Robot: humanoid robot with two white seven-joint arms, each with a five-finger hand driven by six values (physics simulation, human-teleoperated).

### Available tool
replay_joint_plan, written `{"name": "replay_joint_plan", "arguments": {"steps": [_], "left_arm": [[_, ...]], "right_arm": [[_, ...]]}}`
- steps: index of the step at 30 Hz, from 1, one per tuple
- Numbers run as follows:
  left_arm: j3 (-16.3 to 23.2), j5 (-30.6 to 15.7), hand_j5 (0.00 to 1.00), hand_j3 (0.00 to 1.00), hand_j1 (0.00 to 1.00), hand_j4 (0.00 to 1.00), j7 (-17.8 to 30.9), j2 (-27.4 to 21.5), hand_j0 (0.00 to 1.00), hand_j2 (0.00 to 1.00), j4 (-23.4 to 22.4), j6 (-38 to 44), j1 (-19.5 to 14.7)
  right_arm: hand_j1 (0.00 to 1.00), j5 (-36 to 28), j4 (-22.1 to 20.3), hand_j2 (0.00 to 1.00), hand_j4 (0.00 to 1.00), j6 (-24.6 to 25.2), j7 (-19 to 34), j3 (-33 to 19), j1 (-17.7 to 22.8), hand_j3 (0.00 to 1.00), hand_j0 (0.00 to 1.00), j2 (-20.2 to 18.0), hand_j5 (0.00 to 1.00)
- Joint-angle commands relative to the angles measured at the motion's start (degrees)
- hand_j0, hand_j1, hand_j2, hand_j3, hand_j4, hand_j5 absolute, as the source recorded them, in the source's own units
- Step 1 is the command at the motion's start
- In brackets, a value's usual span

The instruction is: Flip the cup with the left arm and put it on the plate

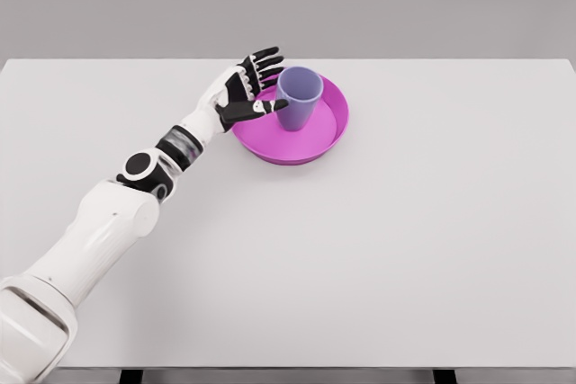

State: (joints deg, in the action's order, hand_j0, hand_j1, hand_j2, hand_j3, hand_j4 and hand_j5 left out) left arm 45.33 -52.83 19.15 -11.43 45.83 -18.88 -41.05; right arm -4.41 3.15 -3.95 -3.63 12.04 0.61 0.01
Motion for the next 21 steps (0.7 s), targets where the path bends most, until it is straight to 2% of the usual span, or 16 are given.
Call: {"name": "replay_joint_plan", "arguments": {"steps": [1,3,16,18,19,21], "left_arm": [[-0.06,-0.16,0.96,0.96,0.96,0.96,0.01,-0.26,0.96,0.96,0.05,-0.01,0.00],[-0.06,-0.16,1.00,1.00,1.00,1.00,0.01,-0.35,1.00,1.00,-0.12,-0.01,0.00],[-0.15,-0.08,1.00,1.00,1.00,1.00,0.71,-2.46,1.00,1.00,-0.21,-0.01,0.00],[-0.15,-0.16,1.00,1.00,1.00,1.00,1.15,-5.18,1.00,1.00,0.40,-0.01,-0.26],[-0.24,-0.16,1.00,1.00,1.00,1.00,2.56,-5.62,1.00,1.00,1.37,-0.10,0.00],[-0.24,-0.25,1.00,1.00,1.00,1.00,9.58,-10.97,1.00,1.00,5.14,-0.10,0.00]], "right_arm": [[1.00,0.01,0.01,1.00,1.00,0.00,0.02,0.00,0.00,1.00,1.00,-0.01,1.00],[1.00,0.01,0.01,1.00,1.00,0.00,0.02,0.00,0.00,1.00,1.00,-0.01,1.00],[1.00,0.01,0.01,1.00,1.00,0.00,0.02,0.00,0.00,1.00,1.00,-0.01,1.00],[1.00,-0.08,0.01,1.00,1.00,0.00,0.02,0.00,0.00,1.00,1.00,-0.01,1.00],[1.00,0.01,0.01,1.00,1.00,0.00,0.02,0.00,-0.09,1.00,1.00,-0.01,1.00],[1.00,0.01,0.01,1.00,1.00,0.00,-0.06,0.00,0.00,1.00,1.00,-0.01,1.00]]}}
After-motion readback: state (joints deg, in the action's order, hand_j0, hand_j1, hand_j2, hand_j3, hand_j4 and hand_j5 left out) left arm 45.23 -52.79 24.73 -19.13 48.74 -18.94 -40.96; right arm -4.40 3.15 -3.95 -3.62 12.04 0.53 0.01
